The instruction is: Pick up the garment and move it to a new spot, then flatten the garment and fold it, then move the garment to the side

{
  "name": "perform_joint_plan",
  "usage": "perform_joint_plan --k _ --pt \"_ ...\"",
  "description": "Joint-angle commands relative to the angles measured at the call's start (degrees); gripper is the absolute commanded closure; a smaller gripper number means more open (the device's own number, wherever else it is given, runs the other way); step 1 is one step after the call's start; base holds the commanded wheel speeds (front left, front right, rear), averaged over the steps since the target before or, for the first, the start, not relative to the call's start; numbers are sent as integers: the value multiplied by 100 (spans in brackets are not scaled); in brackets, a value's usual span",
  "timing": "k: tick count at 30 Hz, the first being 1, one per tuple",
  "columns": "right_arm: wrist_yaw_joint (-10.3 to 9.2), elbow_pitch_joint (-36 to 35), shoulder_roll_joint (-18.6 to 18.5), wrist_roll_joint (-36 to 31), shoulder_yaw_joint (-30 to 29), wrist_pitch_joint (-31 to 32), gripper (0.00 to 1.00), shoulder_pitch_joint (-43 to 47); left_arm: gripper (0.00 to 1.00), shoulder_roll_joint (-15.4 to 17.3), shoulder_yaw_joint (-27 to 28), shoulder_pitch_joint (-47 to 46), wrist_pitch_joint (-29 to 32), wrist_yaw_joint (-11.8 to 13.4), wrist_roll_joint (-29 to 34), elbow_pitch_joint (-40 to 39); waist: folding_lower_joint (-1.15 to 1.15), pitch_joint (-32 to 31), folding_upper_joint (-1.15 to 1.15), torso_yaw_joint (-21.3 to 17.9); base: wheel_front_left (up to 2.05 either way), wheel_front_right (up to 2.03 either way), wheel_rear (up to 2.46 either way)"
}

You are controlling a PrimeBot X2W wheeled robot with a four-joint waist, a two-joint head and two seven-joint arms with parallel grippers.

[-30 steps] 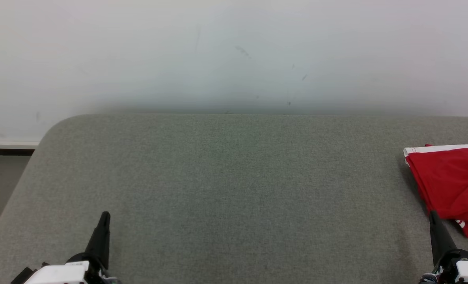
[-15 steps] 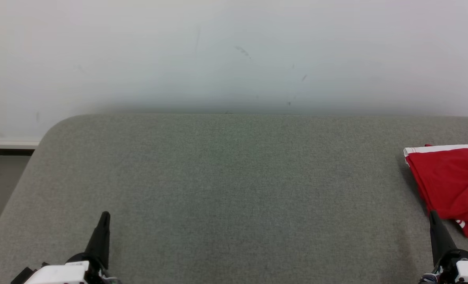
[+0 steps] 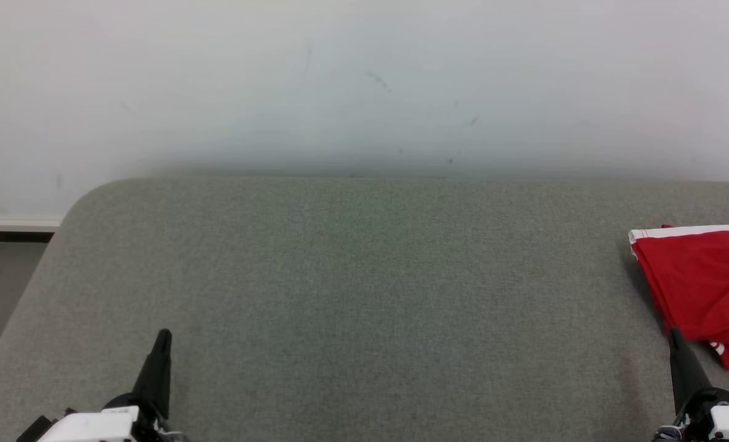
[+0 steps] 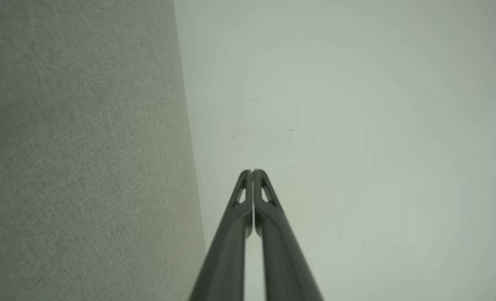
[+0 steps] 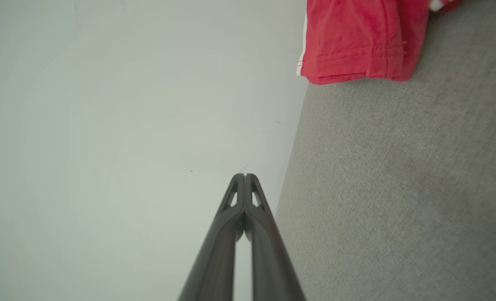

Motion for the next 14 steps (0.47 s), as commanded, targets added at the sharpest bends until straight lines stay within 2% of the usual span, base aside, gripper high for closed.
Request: perform_joint_plan --k 1,14 --pt "-12 -24 -45 12 -20 14 100 -71 100 28 15 -54 26 -36 -67 1 0 0 0 0 0 0 0" --pt "-12 -25 -45 12 -20 14 100 -71 100 28 15 -54 25 -36 -67 1 0 0 0 0 0 0 0"
